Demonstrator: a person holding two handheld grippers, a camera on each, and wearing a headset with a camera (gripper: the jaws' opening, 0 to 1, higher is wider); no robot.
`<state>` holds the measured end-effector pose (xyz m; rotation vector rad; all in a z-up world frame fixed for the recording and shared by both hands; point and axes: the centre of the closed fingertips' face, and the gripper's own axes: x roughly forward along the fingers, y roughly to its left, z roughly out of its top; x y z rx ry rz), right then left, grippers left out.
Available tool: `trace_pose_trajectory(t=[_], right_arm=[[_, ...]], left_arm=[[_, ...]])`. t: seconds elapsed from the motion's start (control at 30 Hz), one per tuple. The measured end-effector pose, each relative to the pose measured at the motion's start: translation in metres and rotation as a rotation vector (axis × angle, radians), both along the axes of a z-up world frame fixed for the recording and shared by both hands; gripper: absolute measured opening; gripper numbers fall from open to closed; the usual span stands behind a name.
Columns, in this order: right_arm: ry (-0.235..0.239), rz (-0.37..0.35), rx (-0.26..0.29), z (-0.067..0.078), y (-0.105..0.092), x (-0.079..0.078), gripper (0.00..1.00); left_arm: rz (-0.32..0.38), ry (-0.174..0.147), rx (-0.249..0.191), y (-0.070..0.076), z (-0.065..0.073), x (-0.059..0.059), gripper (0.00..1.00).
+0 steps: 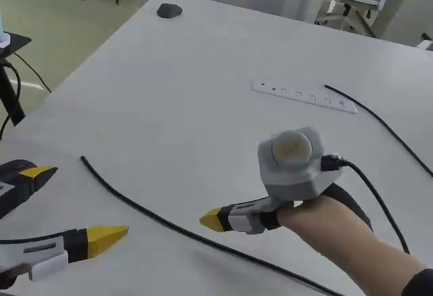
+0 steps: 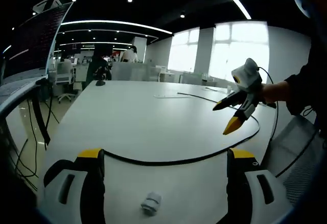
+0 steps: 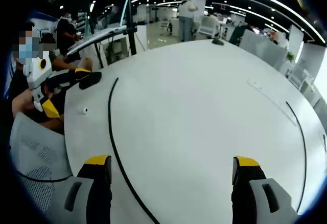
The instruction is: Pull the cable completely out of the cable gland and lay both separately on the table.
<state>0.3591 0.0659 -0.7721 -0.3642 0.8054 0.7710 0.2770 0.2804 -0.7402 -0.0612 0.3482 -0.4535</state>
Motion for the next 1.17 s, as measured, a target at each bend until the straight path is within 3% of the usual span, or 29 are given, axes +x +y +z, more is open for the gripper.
trace_pose_trajectory(t=[0.07, 0.13, 0.2, 0.27, 0.4, 0.53, 0.67, 0.7, 0.77, 0.83, 0.9, 1.07, 1.17], right_arm=[[0.024, -0.067, 0.026, 0.007, -0.024, -0.001, 0.99], [0.026, -0.132, 0.063, 0.018, -0.051, -0.005, 0.99], [0.031, -0.169, 0.057, 0.025, -0.079, -0.014, 0.99], [0.036, -0.199, 0.054, 0.028, -0.102, -0.024, 0.99], [0.047, -0.287, 0.074, 0.026, -0.136, -0.044, 0.99], [0.05, -0.32, 0.083, 0.021, -0.153, -0.061, 0.99], [0.025, -0.321, 0.08, 0.017, -0.168, -0.074, 0.99], [0.018, -0.327, 0.086, 0.017, -0.173, -0.076, 0.99], [0.024, -0.352, 0.124, 0.018, -0.177, -0.078, 0.99], [0.022, -0.356, 0.132, 0.018, -0.179, -0.079, 0.99], [-0.02, -0.357, 0.153, 0.022, -0.181, -0.076, 0.99], [-0.006, -0.358, 0.159, 0.021, -0.184, -0.076, 0.99], [-0.005, -0.361, 0.168, 0.021, -0.187, -0.073, 0.99]], left_arm=[[-0.002, 0.011, 0.067, -0.005, 0.003, 0.006, 0.99], [-0.01, -0.001, 0.068, -0.012, 0.011, 0.008, 0.99], [-0.034, -0.004, 0.043, -0.022, 0.017, 0.008, 0.99], [-0.062, -0.002, 0.045, -0.03, 0.018, 0.007, 0.99], [-0.105, 0.073, 0.048, -0.043, 0.01, 0.002, 0.99], [-0.131, 0.091, 0.07, -0.054, 0.016, -0.001, 0.99], [-0.119, 0.097, 0.058, -0.059, 0.025, 0.0, 0.99], [-0.117, 0.12, 0.072, -0.057, 0.022, 0.0, 0.99], [-0.113, 0.132, 0.1, -0.055, 0.021, -0.001, 0.99], [-0.113, 0.134, 0.1, -0.056, 0.023, -0.002, 0.99], [-0.112, 0.138, 0.103, -0.056, 0.023, -0.003, 1.0], [-0.102, 0.138, 0.1, -0.057, 0.023, -0.003, 1.0], [-0.096, 0.158, 0.106, -0.059, 0.02, -0.004, 1.0]])
